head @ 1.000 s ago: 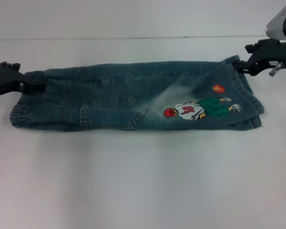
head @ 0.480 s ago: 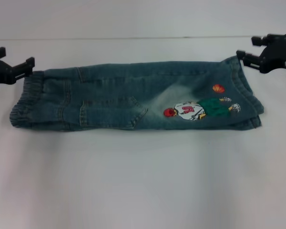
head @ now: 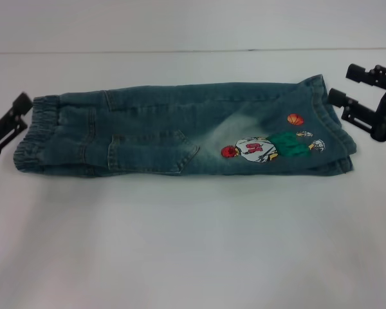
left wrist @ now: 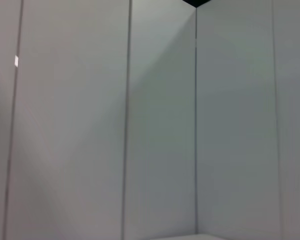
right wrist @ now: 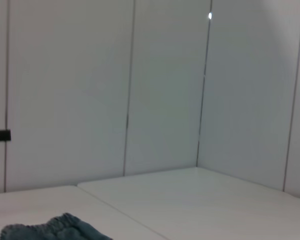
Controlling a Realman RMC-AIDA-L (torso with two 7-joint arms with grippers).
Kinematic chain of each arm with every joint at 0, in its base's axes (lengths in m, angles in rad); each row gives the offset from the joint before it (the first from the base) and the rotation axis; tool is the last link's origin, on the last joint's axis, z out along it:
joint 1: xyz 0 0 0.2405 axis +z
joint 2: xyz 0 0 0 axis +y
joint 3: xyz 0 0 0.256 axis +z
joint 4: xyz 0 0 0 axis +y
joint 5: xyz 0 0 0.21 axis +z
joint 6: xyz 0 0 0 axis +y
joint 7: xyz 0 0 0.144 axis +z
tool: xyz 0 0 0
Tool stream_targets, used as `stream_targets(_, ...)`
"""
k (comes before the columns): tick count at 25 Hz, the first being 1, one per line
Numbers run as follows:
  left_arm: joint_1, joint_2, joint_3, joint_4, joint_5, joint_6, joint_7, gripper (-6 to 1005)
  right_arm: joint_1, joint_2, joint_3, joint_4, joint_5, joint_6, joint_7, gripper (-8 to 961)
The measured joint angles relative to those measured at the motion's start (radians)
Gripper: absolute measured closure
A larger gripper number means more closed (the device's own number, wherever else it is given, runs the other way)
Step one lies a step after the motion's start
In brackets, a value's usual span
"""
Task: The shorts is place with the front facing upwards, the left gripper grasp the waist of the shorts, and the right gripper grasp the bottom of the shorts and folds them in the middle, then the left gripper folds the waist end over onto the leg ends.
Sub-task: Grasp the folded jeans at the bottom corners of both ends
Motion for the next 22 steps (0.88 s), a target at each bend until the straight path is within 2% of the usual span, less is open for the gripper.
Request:
stream_targets(5, 0.037, 0.000, -0.049, -0.102, 0.007, -0.003, 0.149, 156, -0.002, -0.003, 0.004, 0.099, -0.021, -0.068, -0.103, 379)
stream_targets(11, 0.073, 0.003, -0.059, -0.080, 0.088, -0.066, 0.153, 155, -0.012, -0.003, 0.005, 0.100, -0.084, -0.115, -0.150, 376)
stream_targets(15, 0.070, 0.003, -0.061, -0.065, 0.168, -0.139, 0.152, 157, -0.012, -0.003, 0.002, 0.092, -0.128, -0.145, -0.167, 377)
stream_targets(22, 0.031, 0.003, -0.048, -0.070, 0.277, -0.341, 0.152, 165, 0.003, -0.005, -0.003, 0.089, -0.208, -0.187, -0.180, 378)
